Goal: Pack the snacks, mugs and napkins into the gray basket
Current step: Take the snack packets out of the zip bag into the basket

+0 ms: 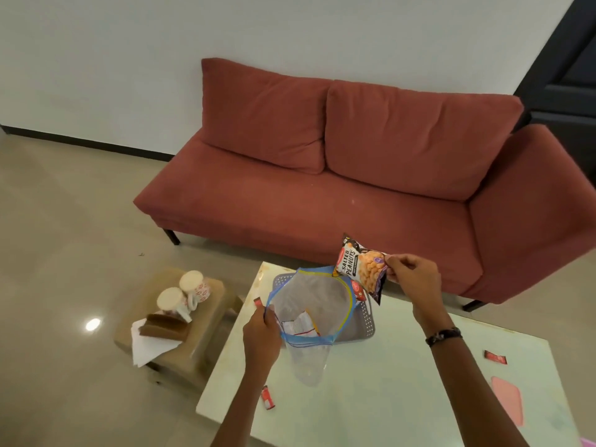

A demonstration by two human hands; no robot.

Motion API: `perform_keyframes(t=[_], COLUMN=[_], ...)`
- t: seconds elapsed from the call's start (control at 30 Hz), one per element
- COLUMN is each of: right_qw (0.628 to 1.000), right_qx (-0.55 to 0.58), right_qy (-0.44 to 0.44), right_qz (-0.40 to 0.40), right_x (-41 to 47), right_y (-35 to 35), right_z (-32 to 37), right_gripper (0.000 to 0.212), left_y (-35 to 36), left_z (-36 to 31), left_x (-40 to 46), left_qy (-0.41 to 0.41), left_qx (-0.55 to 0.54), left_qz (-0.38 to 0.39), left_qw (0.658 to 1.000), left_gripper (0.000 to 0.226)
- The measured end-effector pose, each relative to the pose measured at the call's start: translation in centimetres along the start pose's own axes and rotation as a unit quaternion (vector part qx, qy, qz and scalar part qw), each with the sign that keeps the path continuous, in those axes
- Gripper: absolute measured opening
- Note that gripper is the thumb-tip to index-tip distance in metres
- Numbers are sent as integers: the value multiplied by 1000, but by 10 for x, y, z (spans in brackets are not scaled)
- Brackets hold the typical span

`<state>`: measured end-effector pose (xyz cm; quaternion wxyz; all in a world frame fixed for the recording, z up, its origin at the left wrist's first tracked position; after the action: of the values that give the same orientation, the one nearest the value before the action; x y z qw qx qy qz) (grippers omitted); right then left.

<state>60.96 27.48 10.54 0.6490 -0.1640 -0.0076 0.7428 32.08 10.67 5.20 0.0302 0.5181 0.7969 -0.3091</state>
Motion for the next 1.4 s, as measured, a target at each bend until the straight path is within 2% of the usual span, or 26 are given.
perform_keyframes(t=[0.13, 0.3, 0.47, 0.67, 0.77, 0.83, 0.93, 1.0, 1.07, 1.17, 1.3, 1.4], right_qw=[994, 960, 953, 948, 961, 967, 934, 912, 910, 901, 931, 919], right_qx=[82, 238, 253, 242, 135, 29, -233, -334, -337, -348, -304, -295], right_qy=[64, 143, 159, 185, 218, 241, 271, 238, 241, 258, 181, 255], right_qz=[-18, -29, -45, -88, -104, -71, 6, -20, -34, -10, -92, -54], right_x=[35, 74, 83, 66, 62, 66, 79, 92, 106, 132, 138, 130], right_y=[-7, 2, 31, 89, 100, 97, 83, 69, 64, 69, 69, 77], right_z=[-47, -123, -219, -341, -376, -378, -362, -342, -329, -325, -312, -341], right_gripper=[9, 12, 11, 12, 11, 10, 12, 23, 40, 54, 50, 52], left_y=[14, 27, 34, 54, 58, 60, 62, 63, 65, 66, 72, 76], left_z=[9, 42, 78, 110, 109, 105, 99, 98, 95, 91, 92, 91], left_x=[14, 51, 71, 80, 83, 83, 82, 82, 83, 85, 86, 84], left_qy=[7, -33, -34, -61, -43, -21, -2, -2, 0, 22, 39, 41], left_qx=[-9, 8, -29, -85, -77, -66, -58, -69, -81, -81, -80, -83], left_qz=[3, -22, -42, -38, -43, -33, -15, -6, 6, 13, 15, 19], left_qw=[1000, 999, 998, 994, 995, 997, 998, 998, 997, 996, 996, 996], left_gripper=[33, 28, 35, 30, 31, 33, 34, 30, 33, 45, 44, 46])
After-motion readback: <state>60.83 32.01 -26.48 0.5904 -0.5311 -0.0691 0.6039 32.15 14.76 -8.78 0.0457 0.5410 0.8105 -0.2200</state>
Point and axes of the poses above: each hand's wrist, its own x-axis towards the middle knuckle, its own y-axis out of the palm, z = x × y, the point moved 9 cm from there along x, towards the middle knuckle, and after that the axes turned 15 degrees about z, right-handed, at the moved point
